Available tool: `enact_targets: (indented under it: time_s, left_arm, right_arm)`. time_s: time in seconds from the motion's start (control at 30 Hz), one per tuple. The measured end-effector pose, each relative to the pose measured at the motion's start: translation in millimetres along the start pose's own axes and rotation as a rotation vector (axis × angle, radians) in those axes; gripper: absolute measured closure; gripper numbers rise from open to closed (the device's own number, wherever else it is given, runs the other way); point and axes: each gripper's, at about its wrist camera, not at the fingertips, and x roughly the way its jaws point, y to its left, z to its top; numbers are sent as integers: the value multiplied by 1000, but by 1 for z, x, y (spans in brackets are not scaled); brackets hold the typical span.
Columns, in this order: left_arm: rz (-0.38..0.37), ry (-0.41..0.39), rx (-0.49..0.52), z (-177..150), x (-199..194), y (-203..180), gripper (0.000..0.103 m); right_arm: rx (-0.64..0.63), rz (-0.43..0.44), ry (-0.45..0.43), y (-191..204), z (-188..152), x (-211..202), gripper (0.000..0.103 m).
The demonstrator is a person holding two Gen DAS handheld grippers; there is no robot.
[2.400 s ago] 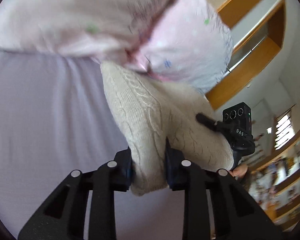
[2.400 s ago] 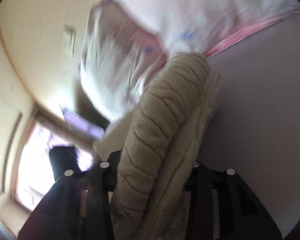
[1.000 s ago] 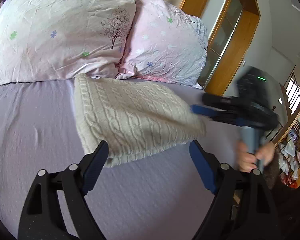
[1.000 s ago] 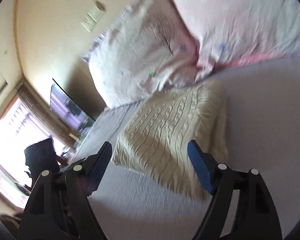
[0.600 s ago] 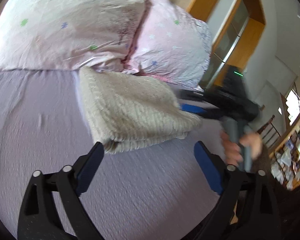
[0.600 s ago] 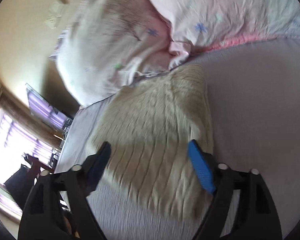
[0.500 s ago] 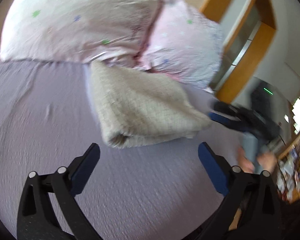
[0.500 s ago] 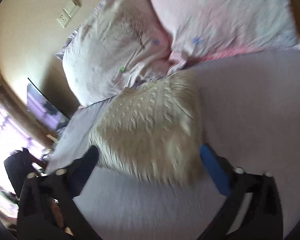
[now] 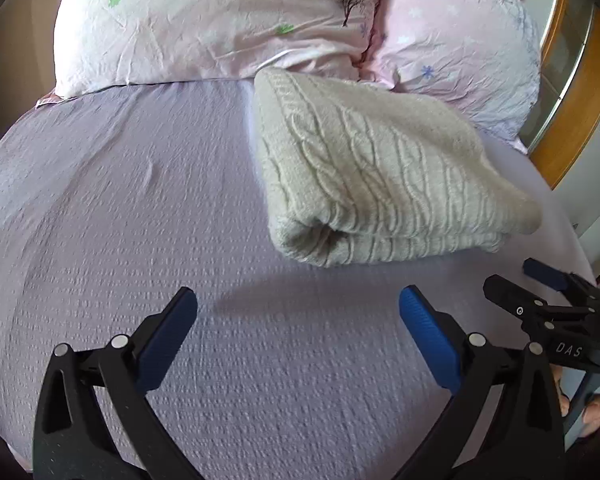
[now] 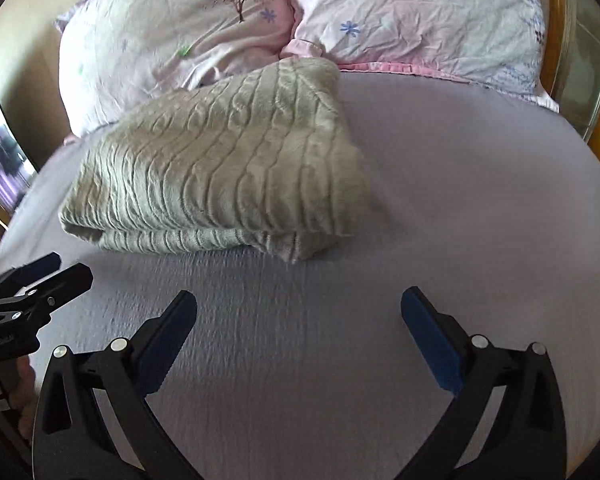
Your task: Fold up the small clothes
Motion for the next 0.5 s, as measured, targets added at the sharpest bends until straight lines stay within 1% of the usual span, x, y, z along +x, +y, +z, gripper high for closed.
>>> enact_targets:
  time_s: [0.07, 0.17, 0.5]
  left_arm:
    - [1, 10, 7, -1, 2, -1, 2]
    - [26, 12, 27, -3, 4, -5, 2]
    - [108, 33, 86, -3, 10, -15, 2]
  right_arm:
    - [-20, -29, 7, 3, -2, 1, 1]
    - [-40, -43, 17, 5, -7, -1, 1]
    - [-38, -67, 22, 7, -7, 1, 1]
